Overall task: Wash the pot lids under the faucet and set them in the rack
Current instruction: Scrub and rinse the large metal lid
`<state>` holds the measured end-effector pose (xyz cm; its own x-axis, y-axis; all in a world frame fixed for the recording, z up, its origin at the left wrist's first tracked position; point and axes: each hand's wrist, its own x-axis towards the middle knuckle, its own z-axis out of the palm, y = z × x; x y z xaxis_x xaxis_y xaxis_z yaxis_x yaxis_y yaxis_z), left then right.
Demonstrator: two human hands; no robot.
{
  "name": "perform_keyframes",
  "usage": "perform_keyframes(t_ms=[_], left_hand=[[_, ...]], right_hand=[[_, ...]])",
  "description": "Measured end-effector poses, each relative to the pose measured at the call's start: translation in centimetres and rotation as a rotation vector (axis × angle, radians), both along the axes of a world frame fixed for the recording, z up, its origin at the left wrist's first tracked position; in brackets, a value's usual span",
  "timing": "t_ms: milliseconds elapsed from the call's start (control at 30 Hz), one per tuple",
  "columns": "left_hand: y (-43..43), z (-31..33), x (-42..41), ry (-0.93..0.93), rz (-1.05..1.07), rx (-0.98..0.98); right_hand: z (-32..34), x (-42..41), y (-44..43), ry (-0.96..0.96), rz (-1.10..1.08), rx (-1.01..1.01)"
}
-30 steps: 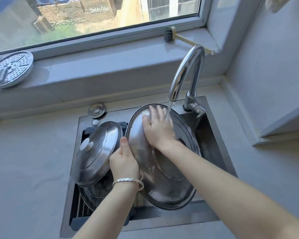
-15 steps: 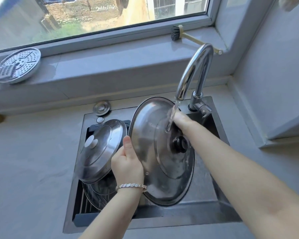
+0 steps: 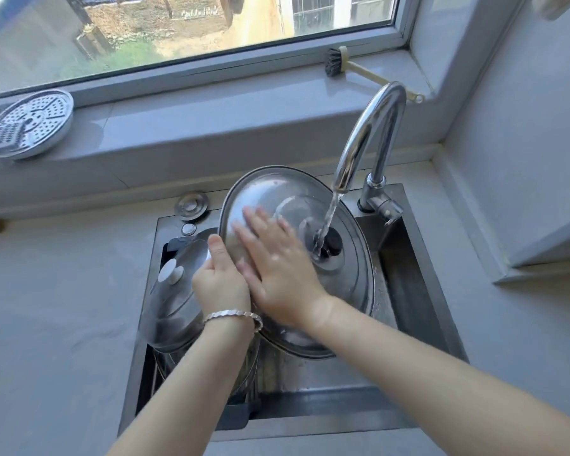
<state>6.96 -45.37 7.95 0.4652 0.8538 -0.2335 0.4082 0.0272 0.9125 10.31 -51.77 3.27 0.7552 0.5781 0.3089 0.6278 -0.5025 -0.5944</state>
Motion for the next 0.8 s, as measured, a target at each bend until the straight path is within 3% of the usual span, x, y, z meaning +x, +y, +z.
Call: perform_keyframes(t_ms=[133, 300, 333, 500, 567, 633, 733, 800], left_hand=[[0.9, 0.5, 0.1, -0.035, 0.074, -0.032], [-0.6, -0.2, -0.8, 0.051, -0.003, 0.038], [-0.8, -0.3, -0.8, 0.059, -0.010, 0.032], [0.1, 0.5, 0.0, -0.065, 0.111, -0.144], [0.7, 0.8, 0.1, -0.058, 0.173, -0.137], [0.9, 1.2, 0.0, -0.034, 0.242, -0.125], [0.8, 1.7, -0.4, -0.030, 0.298, -0.139], [0.5, 1.5, -0.5, -0.026, 0.299, -0.114]], right_hand=[[-2.6, -2.7, -2.5, -0.188, 0.157, -0.039], [0.5, 2.1, -0.2, 0.197, -0.126, -0.123], [0.9, 2.5, 0.4, 0.204, -0.132, -0.153], [-1.1, -2.2, -1.1, -0.180, 0.160, -0.035], [-3.2, -3.4, -3.4, -0.213, 0.185, -0.072], [-4.8, -3.1, -5.6, -0.096, 0.071, -0.051], [-5.4, -1.2, -7.3, 0.417, -0.217, 0.009], [-5.2, -0.6, -7.2, 0.629, -0.349, 0.037]])
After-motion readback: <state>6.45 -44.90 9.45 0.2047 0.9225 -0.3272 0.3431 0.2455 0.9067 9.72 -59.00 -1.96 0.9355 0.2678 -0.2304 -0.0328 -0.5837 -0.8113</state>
